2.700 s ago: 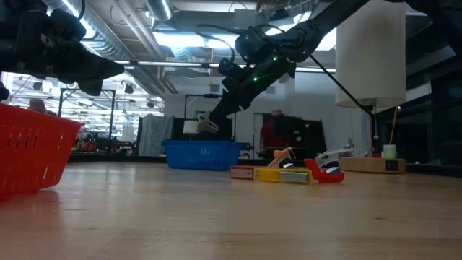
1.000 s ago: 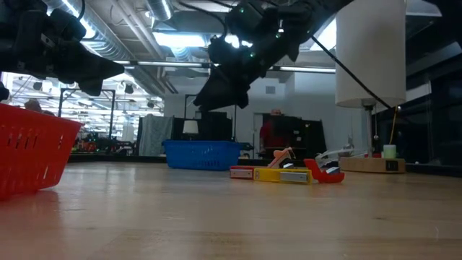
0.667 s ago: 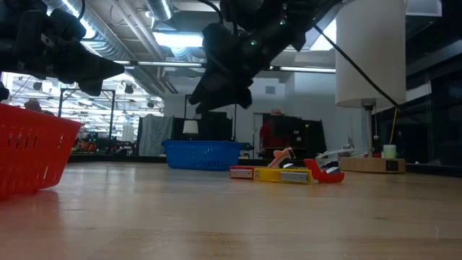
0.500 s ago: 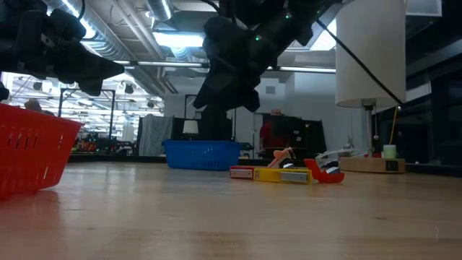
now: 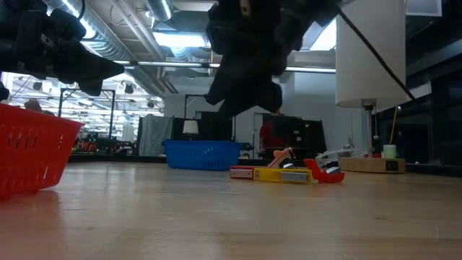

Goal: Pick and place Stapler, Stapler remover, tape
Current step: Put the pink staple remover into the blue bin

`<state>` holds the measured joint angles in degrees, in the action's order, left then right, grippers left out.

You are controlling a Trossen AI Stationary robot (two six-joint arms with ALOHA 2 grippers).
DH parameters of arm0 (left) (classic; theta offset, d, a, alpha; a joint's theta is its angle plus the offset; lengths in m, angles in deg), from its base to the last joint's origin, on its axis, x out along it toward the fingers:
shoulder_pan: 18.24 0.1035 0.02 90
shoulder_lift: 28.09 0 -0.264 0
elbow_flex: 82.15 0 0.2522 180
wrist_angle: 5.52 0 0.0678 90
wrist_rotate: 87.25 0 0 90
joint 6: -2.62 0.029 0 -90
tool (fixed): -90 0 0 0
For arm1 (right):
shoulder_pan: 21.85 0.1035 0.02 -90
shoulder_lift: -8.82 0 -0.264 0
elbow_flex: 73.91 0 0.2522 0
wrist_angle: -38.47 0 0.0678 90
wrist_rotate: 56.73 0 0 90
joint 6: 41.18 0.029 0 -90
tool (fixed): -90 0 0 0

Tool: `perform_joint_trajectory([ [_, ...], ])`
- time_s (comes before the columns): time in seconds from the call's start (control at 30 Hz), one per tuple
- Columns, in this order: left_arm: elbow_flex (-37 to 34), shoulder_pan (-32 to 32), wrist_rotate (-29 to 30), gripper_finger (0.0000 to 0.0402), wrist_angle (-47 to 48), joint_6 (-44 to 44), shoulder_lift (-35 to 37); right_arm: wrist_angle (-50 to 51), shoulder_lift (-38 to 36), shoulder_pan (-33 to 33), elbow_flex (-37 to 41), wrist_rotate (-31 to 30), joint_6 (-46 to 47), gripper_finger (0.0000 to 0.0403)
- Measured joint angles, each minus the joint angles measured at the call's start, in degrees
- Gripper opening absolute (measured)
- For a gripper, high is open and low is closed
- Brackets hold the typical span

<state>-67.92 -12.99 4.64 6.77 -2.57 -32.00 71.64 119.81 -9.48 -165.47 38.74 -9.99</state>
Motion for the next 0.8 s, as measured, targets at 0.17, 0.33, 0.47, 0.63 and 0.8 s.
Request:
perform_joint_trajectory([
  [0.17,0.01,0.00,0.00,0.0012,0.00,-0.01,0.00,0.30,0.02,1.33,0.00,0.13,-0.14,0.0168],
  [0.33,0.00,0.01,0.00,0.0008,-0.01,0.00,-0.01,0.30,0.02,1.37,0.00,-2.29,-0.12,0.0168],
  [0.47,0.00,0.01,0.00,0.0010,0.01,-0.02,0.01,0.27,0.02,1.39,0.00,-5.45,-0.44,0.0168],
  [0.63,0.00,0.01,0.00,0.0012,-0.01,0.00,0.01,0.25,0.02,1.37,0.00,-6.36,-0.58,0.0168],
  [0.8,0.02,0.01,0.00,0.0008,-0.01,0.00,-0.01,0.15,0.02,1.39,0.00,-6.36,-0.47,0.0168],
])
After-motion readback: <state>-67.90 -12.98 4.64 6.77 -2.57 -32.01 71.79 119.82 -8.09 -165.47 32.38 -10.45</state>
